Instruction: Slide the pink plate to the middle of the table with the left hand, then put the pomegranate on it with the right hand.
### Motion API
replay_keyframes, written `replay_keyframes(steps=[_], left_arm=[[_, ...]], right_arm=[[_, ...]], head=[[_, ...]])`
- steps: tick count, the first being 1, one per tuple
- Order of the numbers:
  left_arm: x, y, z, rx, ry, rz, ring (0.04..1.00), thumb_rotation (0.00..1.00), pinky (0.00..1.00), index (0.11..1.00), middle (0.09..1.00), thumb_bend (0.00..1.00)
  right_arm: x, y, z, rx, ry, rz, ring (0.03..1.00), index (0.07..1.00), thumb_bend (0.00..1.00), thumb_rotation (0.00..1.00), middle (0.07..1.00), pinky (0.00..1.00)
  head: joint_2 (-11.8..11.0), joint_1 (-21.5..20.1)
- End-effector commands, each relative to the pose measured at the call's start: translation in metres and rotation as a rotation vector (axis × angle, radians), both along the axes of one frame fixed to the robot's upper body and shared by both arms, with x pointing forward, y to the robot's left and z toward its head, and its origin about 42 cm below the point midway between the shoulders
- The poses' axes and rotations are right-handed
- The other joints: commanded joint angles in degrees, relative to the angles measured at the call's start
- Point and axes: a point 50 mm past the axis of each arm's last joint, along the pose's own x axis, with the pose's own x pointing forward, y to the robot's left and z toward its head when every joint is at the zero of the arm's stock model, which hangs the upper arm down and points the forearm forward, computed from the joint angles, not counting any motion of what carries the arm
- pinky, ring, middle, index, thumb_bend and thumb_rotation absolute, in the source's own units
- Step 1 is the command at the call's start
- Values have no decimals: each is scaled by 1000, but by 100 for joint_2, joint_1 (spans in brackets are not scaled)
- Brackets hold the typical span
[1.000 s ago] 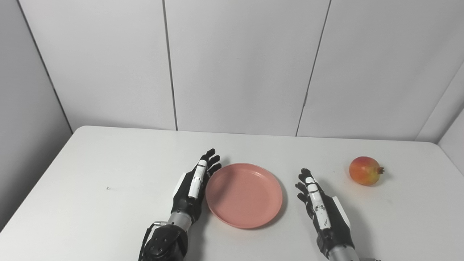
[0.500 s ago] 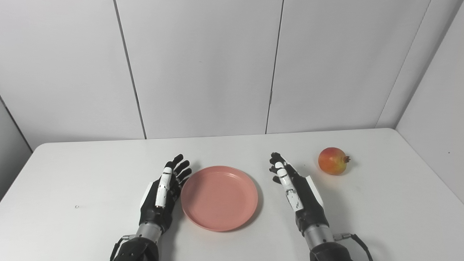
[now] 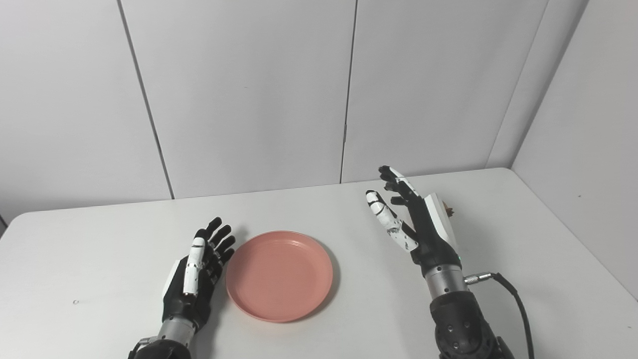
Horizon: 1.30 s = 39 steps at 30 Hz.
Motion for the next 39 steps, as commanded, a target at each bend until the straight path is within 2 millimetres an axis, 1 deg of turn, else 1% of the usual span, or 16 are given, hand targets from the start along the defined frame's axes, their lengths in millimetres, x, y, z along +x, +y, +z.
replay_keyframes(steps=[1, 3, 5, 6, 7, 10, 12, 13, 16, 18, 22, 24, 26, 32, 39], left_arm=[[-4, 9, -17, -2, 66, 12, 917, 1000, 932, 916, 926, 391], [-3, 10, -18, -5, 65, 10, 919, 1000, 935, 918, 928, 389], [-2, 12, -19, -9, 65, 8, 921, 1000, 939, 921, 931, 387], [-1, 13, -19, -13, 64, 6, 922, 1000, 940, 922, 932, 386], [-1, 13, -20, -15, 62, 5, 923, 1000, 940, 924, 933, 383], [0, 16, -21, -22, 61, 4, 923, 1000, 938, 923, 933, 381], [0, 16, -21, -22, 61, 4, 920, 1000, 932, 917, 929, 379], [0, 17, -21, -20, 60, 3, 923, 1000, 936, 919, 932, 375], [1, 18, -21, -25, 58, 2, 925, 1000, 942, 919, 934, 371], [1, 19, -22, -22, 54, 0, 926, 1000, 942, 922, 936, 374], [1, 20, -22, -20, 54, 1, 928, 1000, 944, 926, 937, 374], [1, 20, -22, -24, 59, 7, 916, 1000, 932, 919, 927, 374], [1, 21, -22, -23, 58, 7, 916, 1000, 934, 915, 926, 376], [0, 22, -21, -23, 57, 4, 917, 1000, 934, 911, 927, 377], [0, 21, -21, -20, 60, 4, 916, 1000, 932, 911, 925, 374]], right_arm=[[3, -8, 27, -44, -145, -6, 844, 867, 636, 842, 868, 781], [5, -16, 30, -77, -152, -36, 848, 870, 650, 828, 871, 787], [6, -21, 32, -99, -158, -60, 852, 874, 666, 772, 876, 792], [7, -26, 34, -114, -157, -79, 853, 875, 670, 761, 877, 793], [8, -29, 35, -124, -155, -91, 847, 882, 697, 713, 874, 781], [11, -41, 39, -193, -150, -150, 831, 886, 730, 679, 864, 761], [11, -46, 41, -225, -158, -177, 839, 888, 748, 640, 869, 773], [12, -48, 42, -235, -164, -186, 850, 886, 761, 591, 876, 786], [13, -59, 43, -279, -176, -214, 871, 889, 783, 521, 891, 808], [14, -66, 43, -312, -170, -236, 870, 898, 823, 483, 900, 793], [17, -75, 44, -349, -159, -264, 876, 907, 844, 463, 909, 790], [20, -81, 43, -370, -148, -285, 866, 908, 883, 478, 908, 767], [23, -86, 42, -388, -134, -299, 862, 905, 899, 475, 906, 756], [33, -97, 37, -415, -69, -304, 866, 920, 923, 456, 917, 750], [47, -105, 30, -462, 33, -301, 868, 934, 940, 508, 925, 753]], head=[[-2, -50], [-20, -107], [-33, -157], [-53, -192], [-55, -197], [-65, -241], [-69, -255], [-69, -255], [-70, -278], [-66, -291], [-63, -330], [-47, -335], [-39, -324], [-25, -313], [3, -288]])
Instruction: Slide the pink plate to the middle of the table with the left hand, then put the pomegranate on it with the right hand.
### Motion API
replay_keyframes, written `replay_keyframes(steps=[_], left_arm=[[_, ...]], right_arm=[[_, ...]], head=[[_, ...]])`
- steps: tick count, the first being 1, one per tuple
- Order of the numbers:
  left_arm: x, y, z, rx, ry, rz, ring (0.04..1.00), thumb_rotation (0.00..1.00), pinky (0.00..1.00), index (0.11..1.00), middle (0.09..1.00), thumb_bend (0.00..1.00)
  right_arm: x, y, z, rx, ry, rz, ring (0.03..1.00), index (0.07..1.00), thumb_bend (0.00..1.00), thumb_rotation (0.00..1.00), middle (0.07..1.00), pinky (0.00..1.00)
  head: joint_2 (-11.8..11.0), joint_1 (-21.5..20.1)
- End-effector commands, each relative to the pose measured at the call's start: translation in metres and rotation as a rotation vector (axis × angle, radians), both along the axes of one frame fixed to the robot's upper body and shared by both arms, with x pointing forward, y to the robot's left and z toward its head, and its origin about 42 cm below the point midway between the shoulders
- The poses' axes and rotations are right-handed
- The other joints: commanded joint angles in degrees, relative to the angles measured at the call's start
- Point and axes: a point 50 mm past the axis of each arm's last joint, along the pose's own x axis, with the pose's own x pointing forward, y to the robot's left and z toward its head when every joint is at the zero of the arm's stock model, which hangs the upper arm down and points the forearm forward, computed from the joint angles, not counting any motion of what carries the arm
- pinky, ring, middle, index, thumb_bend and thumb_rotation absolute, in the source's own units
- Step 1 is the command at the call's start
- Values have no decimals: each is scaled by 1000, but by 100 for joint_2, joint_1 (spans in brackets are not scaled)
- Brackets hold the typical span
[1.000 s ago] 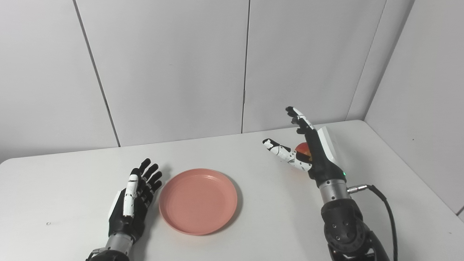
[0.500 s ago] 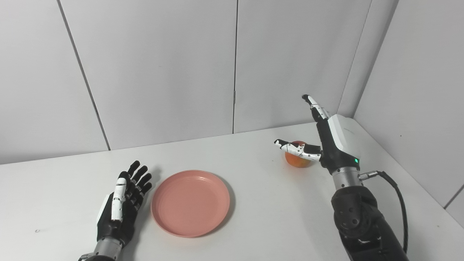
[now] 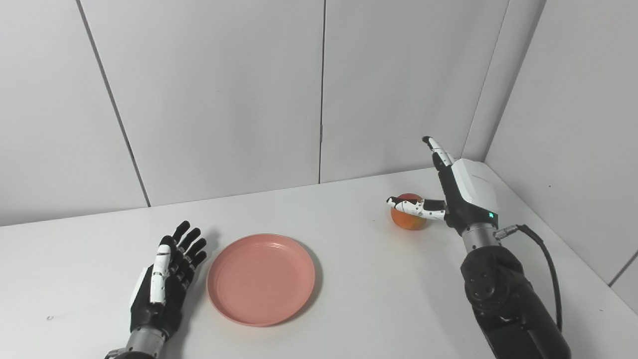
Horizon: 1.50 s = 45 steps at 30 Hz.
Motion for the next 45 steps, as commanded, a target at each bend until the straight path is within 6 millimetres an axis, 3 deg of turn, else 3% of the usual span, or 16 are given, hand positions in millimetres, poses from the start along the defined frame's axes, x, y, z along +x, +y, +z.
replay_keyframes(steps=[1, 16, 29, 45], left_arm=[[-7, 4, -17, 7, 84, 10, 916, 1000, 932, 910, 925, 374], [-9, 3, -15, 9, 88, 5, 918, 1000, 934, 914, 927, 376], [-10, 3, -15, 12, 84, 5, 924, 1000, 936, 919, 933, 379], [-11, 1, -15, 12, 87, -2, 924, 1000, 940, 920, 932, 393]], right_arm=[[11, -6, 23, -33, -42, -13, 867, 933, 942, 511, 924, 753], [41, -17, 8, -22, 102, 20, 853, 927, 985, 522, 912, 742], [55, -22, 4, -20, 207, 54, 868, 938, 1000, 499, 929, 758], [60, -27, 6, -7, 293, 96, 876, 934, 1000, 375, 928, 784]], head=[[6, 4], [97, 72], [154, 129], [188, 196]])
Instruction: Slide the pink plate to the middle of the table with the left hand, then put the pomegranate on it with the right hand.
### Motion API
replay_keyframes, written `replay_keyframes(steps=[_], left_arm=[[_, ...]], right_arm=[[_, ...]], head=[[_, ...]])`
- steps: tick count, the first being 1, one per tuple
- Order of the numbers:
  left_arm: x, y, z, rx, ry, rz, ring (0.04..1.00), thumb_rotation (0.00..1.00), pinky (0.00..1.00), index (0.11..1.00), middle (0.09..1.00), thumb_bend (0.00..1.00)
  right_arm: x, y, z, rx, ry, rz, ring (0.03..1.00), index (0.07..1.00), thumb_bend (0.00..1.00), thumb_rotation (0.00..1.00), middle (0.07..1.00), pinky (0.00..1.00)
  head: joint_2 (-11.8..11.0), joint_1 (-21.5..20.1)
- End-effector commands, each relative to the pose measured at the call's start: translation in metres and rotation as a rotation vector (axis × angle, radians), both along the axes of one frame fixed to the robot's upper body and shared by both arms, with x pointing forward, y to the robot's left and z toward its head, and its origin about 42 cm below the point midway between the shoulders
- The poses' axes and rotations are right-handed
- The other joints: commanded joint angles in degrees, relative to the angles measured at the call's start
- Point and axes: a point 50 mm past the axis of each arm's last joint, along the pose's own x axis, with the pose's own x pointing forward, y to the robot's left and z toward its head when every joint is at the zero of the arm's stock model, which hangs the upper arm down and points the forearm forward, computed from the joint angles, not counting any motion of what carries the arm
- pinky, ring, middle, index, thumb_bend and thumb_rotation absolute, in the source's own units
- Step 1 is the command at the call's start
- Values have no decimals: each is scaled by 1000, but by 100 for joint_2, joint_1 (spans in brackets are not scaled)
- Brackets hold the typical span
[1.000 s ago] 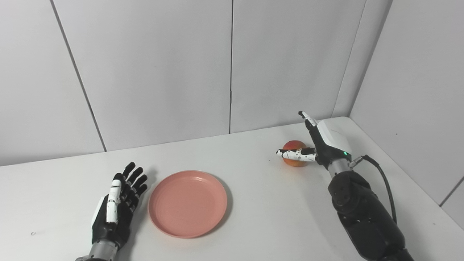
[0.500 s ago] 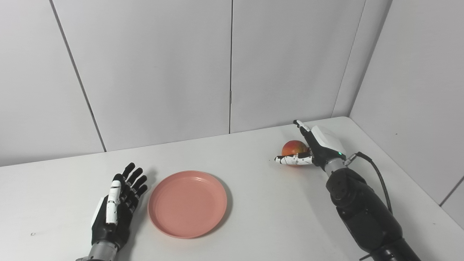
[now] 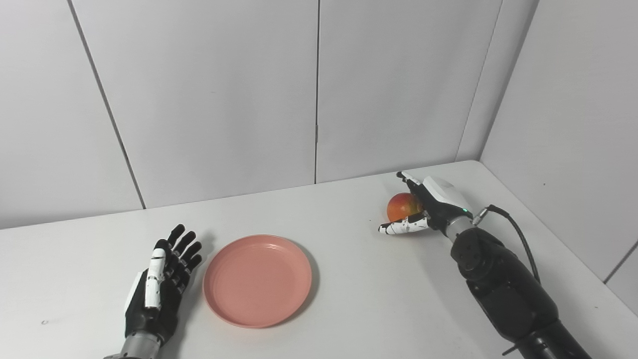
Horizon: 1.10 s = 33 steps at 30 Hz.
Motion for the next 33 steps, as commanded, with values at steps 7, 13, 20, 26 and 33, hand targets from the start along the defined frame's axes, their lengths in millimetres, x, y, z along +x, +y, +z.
replay_keyframes(steps=[7, 13, 20, 26, 33], left_arm=[[-8, 1, -16, 9, 85, 7, 925, 1000, 941, 919, 932, 392], [-8, 0, -15, 11, 89, 12, 921, 1000, 936, 917, 929, 394], [-9, -1, -15, 16, 89, 13, 919, 1000, 934, 915, 926, 387], [-10, -2, -14, 23, 85, 14, 917, 1000, 931, 910, 922, 395], [-11, -3, -13, 22, 89, 18, 918, 1000, 932, 913, 925, 395]], right_arm=[[12, -6, 34, -20, -59, -3, 884, 924, 1000, 337, 923, 802], [17, -8, 31, -52, -41, -18, 877, 913, 1000, 312, 915, 798], [19, -7, 29, -102, -24, -24, 858, 883, 976, 262, 885, 781], [22, -6, 26, -133, -15, -39, 773, 829, 885, 134, 814, 662], [25, -9, 23, -115, -57, -38, 670, 692, 731, 7, 716, 603]], head=[[12, 18], [24, 41], [33, 60], [36, 89], [47, 106]])
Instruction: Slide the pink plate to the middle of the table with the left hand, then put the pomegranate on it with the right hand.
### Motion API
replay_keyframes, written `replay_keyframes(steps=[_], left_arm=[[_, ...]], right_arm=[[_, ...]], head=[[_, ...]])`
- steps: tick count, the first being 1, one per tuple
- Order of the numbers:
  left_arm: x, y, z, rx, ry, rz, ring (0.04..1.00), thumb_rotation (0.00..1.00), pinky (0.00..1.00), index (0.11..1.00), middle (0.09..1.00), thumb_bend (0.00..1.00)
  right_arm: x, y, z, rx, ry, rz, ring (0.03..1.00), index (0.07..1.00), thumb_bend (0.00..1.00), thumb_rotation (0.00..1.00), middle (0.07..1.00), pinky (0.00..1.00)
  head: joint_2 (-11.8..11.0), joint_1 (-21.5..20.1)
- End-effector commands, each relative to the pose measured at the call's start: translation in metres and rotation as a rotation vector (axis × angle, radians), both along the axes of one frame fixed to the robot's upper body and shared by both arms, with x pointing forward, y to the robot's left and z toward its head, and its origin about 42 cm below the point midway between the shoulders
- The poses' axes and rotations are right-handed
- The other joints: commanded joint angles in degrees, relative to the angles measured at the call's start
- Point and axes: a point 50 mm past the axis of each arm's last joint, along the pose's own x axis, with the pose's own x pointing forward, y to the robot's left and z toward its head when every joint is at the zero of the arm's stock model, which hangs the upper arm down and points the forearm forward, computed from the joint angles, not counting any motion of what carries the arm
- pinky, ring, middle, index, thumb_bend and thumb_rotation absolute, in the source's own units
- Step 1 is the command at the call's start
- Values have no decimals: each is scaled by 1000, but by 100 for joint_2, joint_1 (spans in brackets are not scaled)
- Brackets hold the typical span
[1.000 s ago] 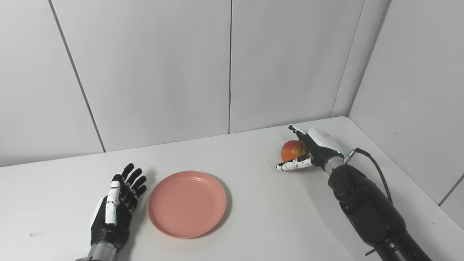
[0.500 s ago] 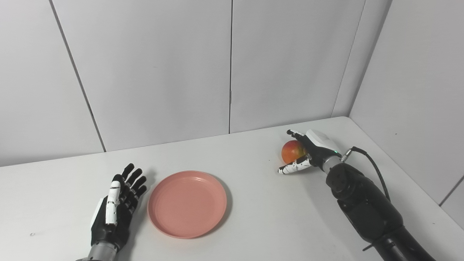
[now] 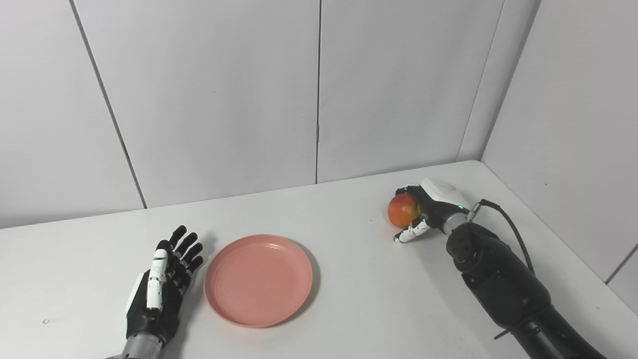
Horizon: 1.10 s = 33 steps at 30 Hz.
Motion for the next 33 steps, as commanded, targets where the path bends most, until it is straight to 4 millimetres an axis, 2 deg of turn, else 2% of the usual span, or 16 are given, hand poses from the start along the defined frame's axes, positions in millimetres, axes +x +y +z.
replay_keyframes(steps=[1, 3, 5, 8, 13, 22, 28, 33], left_arm=[[-7, -1, -15, 10, 83, 4, 919, 1000, 932, 912, 926, 396], [-7, -1, -15, 9, 83, 4, 921, 1000, 934, 911, 927, 399], [-7, -1, -15, 11, 81, 1, 923, 1000, 938, 914, 928, 400], [-8, -2, -15, 9, 82, 1, 924, 1000, 939, 915, 929, 400], [-8, -3, -14, 8, 85, 6, 916, 1000, 934, 913, 924, 396], [-9, -7, -12, 12, 88, 13, 909, 1000, 922, 909, 919, 396], [-9, -10, -11, 9, 90, 14, 909, 1000, 920, 902, 918, 400], [-11, -15, -9, 18, 90, 18, 908, 1000, 909, 899, 918, 404]], right_arm=[[10, -4, 30, -12, -123, 19, 635, 595, 624, 66, 681, 566], [10, -4, 29, -10, -137, 22, 570, 514, 535, 115, 624, 497], [11, -4, 28, -8, -148, 23, 479, 495, 512, 127, 550, 404], [10, -4, 29, 7, -163, 18, 449, 492, 508, 129, 524, 373], [7, -5, 33, 43, -189, 16, 488, 492, 506, 130, 549, 412], [-1, -2, 49, 129, -247, 5, 493, 491, 505, 127, 543, 432], [-9, 7, 66, 156, -297, 41, 501, 491, 504, 130, 547, 443], [-17, 23, 82, 164, -344, 103, 512, 491, 504, 128, 555, 452]], head=[[4, 0], [12, 9], [17, 19], [25, 37], [33, 62], [38, 154], [46, 251], [72, 471]])
